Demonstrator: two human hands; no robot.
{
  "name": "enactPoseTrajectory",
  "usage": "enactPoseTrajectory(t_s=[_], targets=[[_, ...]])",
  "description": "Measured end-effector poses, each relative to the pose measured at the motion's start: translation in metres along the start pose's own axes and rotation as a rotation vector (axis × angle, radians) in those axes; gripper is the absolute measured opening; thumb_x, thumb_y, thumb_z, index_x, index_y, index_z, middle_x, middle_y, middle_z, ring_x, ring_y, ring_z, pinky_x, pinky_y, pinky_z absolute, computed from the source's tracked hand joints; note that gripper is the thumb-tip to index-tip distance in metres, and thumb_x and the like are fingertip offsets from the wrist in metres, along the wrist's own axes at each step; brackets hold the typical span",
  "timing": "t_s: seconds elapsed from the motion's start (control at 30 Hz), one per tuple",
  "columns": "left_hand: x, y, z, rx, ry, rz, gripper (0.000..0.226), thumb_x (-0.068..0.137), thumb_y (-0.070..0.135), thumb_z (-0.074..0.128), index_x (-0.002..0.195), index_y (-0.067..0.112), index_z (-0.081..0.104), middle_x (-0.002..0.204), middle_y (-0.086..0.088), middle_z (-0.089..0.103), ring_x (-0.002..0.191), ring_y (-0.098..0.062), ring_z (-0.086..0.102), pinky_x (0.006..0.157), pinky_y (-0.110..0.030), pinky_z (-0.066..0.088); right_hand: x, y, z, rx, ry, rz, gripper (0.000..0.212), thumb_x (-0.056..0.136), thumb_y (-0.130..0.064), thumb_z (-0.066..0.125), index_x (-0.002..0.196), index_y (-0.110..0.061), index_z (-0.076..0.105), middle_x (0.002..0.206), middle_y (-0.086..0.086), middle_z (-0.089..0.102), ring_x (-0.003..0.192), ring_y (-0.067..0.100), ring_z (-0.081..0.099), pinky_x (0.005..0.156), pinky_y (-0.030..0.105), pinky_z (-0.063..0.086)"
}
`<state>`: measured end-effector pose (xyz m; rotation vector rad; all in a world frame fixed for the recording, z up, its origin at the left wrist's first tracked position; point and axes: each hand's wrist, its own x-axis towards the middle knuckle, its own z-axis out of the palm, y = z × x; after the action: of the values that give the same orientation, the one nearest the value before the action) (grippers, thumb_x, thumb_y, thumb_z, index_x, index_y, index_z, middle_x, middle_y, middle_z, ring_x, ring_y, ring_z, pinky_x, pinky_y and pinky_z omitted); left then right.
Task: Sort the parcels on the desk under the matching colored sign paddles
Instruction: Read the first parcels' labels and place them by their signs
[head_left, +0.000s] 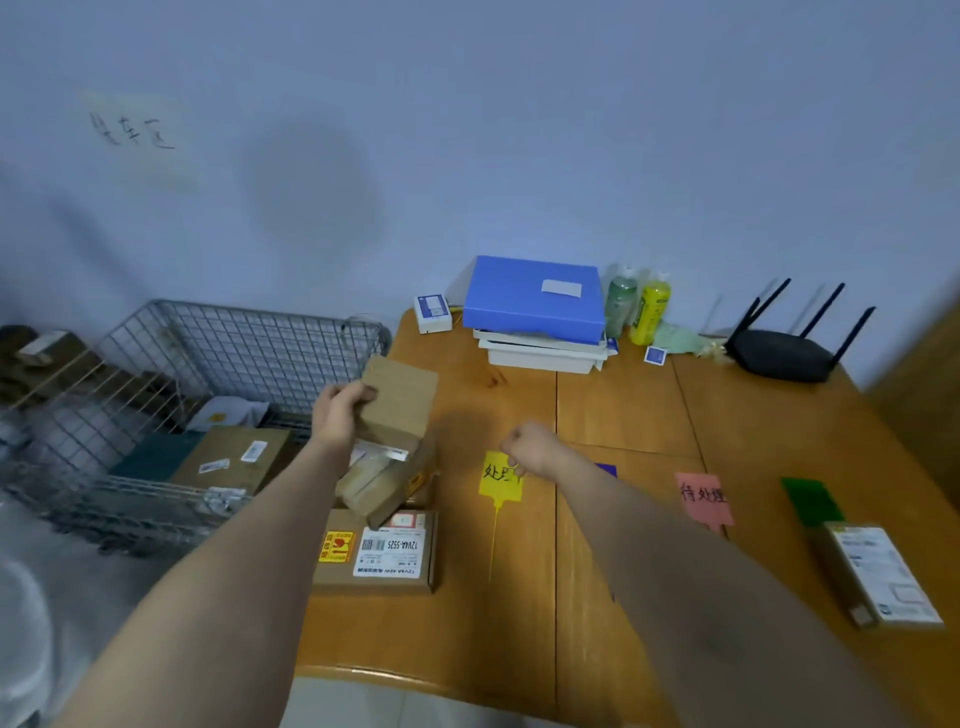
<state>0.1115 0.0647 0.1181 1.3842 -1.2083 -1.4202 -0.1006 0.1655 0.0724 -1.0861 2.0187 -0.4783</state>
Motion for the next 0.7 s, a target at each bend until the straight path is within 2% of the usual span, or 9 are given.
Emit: enactPoseTrajectory(t_s=[0.03,0.1,0.17,0.27,0.3,0.37,0.43,0.53,0.7], targets=[[-0.005,0.001,0.014,-0.009,-0.047,0.007,0.008,0.083,0.013,0.056,0.084,0.011,0.048,0.091,-0.009,0.049,0.076,-0.02,0.047,0.062,-0.031,0.036,-0.005,0.003,-0.01,0.118,0.031,0.027,0.024,0.096,-0.026,0.043,0.104,-0.007,0.055,0.092,0.013,0.058,0.069,0.022,0.058,0.057,0.025,0.04],[-0.013,-0.001,0.043,-0.005,-0.135,0.002,0.015,0.083,0.015,0.056,0.093,0.01,0.046,0.094,-0.011,0.05,0.079,-0.022,0.05,0.064,-0.031,0.042,-0.015,0.012,-0.032,0.342,0.067,0.087,0.039,0.098,-0.035,0.041,0.118,-0.003,0.052,0.086,0.006,0.06,0.066,0.016,0.057,0.066,0.028,0.046],[-0.023,-0.006,0.072,0.011,-0.222,0.014,0.028,0.083,0.012,0.062,0.101,0.009,0.041,0.099,-0.013,0.053,0.08,-0.024,0.054,0.062,-0.03,0.049,-0.024,0.02,-0.052,0.534,0.063,0.124,0.051,0.097,-0.044,0.039,0.126,-0.004,0.051,0.091,0.006,0.062,0.078,0.019,0.061,0.08,0.035,0.052],[-0.04,-0.017,0.112,0.163,-0.319,0.138,0.063,0.064,0.023,0.078,0.112,0.014,0.039,0.112,-0.01,0.051,0.101,-0.028,0.055,0.085,-0.041,0.053,-0.041,0.027,-0.07,0.858,0.018,0.163,0.073,0.088,-0.063,0.041,0.139,-0.011,0.037,0.123,0.018,0.058,0.108,0.032,0.06,0.079,0.043,0.055],[-0.045,-0.021,0.124,0.278,-0.333,0.235,0.076,0.054,0.031,0.079,0.117,0.015,0.039,0.115,-0.007,0.051,0.106,-0.025,0.054,0.091,-0.043,0.051,-0.046,0.029,-0.074,0.977,-0.001,0.172,0.08,0.084,-0.069,0.043,0.143,-0.017,0.03,0.131,0.021,0.052,0.115,0.037,0.057,0.078,0.046,0.055],[-0.058,-0.026,0.146,0.503,-0.363,0.49,0.094,0.048,0.035,0.08,0.129,0.013,0.037,0.12,0.001,0.047,0.111,-0.015,0.048,0.096,-0.034,0.046,-0.053,0.035,-0.079,1.158,-0.043,0.164,0.087,0.077,-0.076,0.043,0.145,-0.025,0.026,0.141,0.024,0.042,0.123,0.041,0.051,0.084,0.053,0.051],[-0.07,-0.029,0.162,0.688,-0.376,0.807,0.092,0.053,0.036,0.079,0.132,0.011,0.038,0.119,0.001,0.05,0.108,-0.014,0.05,0.091,-0.03,0.044,-0.06,0.046,-0.084,1.256,-0.078,0.134,0.09,0.074,-0.08,0.041,0.143,-0.021,0.033,0.142,0.021,0.042,0.127,0.04,0.047,0.095,0.056,0.043],[-0.077,-0.032,0.174,0.913,-0.396,1.183,0.087,0.057,0.034,0.075,0.133,0.012,0.037,0.124,-0.005,0.056,0.115,-0.023,0.052,0.093,-0.039,0.048,-0.068,0.061,-0.092,1.32,-0.103,0.089,0.079,0.077,-0.075,0.044,0.131,-0.018,0.048,0.135,0.018,0.053,0.124,0.038,0.049,0.101,0.055,0.038],[-0.081,-0.032,0.177,1.057,-0.489,1.394,0.095,0.061,0.033,0.078,0.141,0.014,0.03,0.141,-0.006,0.05,0.131,-0.022,0.041,0.104,-0.048,0.044,-0.073,0.077,-0.094,1.362,-0.047,0.028,0.07,0.071,-0.066,0.059,0.125,-0.021,0.054,0.124,0.017,0.061,0.116,0.035,0.056,0.101,0.056,0.041]])
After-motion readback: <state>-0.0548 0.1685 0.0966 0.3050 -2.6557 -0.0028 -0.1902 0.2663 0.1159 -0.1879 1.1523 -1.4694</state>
